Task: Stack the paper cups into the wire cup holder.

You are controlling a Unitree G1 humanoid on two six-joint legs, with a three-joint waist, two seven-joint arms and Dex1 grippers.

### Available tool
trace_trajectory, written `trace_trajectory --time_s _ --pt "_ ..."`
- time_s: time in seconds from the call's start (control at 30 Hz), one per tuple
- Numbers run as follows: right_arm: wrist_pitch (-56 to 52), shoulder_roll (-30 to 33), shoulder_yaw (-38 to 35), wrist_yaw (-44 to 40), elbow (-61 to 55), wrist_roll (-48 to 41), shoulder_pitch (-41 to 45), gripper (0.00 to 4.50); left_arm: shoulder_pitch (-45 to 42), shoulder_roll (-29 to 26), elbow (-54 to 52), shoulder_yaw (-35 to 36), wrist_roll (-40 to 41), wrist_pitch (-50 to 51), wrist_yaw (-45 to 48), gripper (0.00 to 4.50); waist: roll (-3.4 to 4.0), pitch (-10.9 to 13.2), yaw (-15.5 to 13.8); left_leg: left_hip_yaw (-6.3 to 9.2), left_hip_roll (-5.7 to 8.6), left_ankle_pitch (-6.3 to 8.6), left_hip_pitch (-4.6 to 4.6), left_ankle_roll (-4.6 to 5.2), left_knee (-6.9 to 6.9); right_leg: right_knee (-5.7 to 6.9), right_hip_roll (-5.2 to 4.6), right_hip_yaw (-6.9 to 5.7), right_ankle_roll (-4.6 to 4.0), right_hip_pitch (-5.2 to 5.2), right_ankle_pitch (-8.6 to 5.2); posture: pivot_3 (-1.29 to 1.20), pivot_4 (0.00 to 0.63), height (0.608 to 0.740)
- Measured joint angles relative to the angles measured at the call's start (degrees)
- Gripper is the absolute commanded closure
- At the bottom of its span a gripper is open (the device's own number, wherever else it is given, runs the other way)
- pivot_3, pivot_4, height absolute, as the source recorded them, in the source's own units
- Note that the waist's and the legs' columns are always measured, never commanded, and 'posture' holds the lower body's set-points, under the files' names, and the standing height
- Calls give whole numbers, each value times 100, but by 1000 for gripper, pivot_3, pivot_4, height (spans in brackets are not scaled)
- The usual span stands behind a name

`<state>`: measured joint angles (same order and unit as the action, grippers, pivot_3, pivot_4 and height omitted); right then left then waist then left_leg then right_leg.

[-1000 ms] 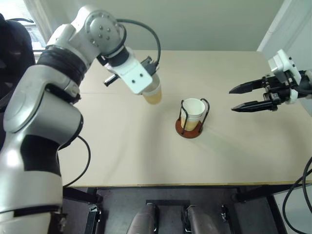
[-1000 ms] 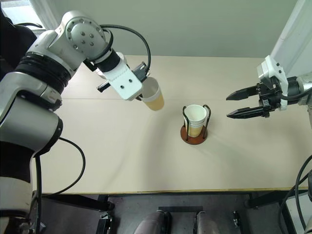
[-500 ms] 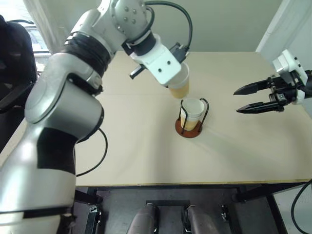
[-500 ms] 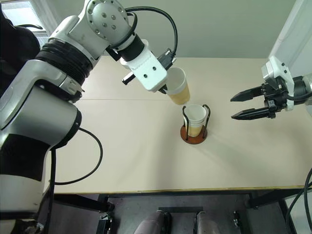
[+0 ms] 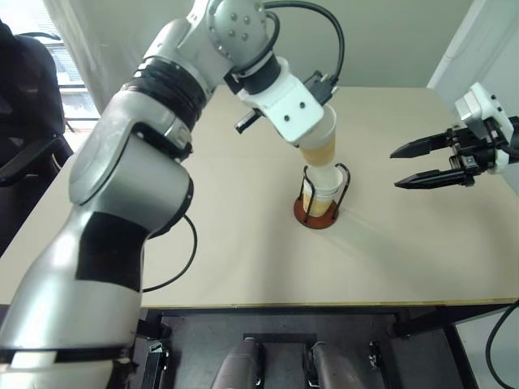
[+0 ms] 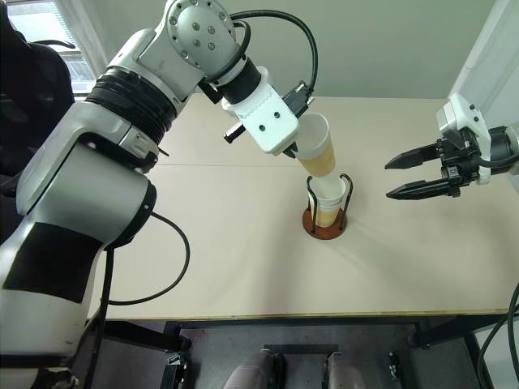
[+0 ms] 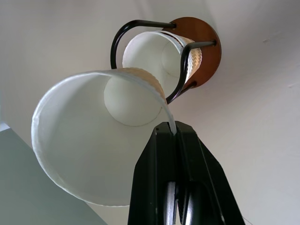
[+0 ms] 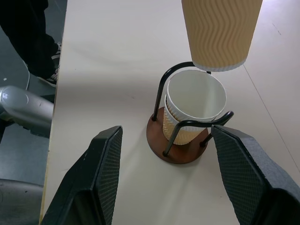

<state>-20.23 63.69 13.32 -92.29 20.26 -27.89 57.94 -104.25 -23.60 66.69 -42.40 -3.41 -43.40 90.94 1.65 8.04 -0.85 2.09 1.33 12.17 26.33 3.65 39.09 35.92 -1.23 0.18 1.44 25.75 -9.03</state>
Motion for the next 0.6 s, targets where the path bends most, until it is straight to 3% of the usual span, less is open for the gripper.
trace_trajectory --time_s 0.6 --pt "1 -1 5 0 1 13 -2 1457 310 184 -115 -26 49 101 0 4483 1 -1 -15 -3 -3 0 -1 5 5 1 -3 3 8 -3 5 0 150 740"
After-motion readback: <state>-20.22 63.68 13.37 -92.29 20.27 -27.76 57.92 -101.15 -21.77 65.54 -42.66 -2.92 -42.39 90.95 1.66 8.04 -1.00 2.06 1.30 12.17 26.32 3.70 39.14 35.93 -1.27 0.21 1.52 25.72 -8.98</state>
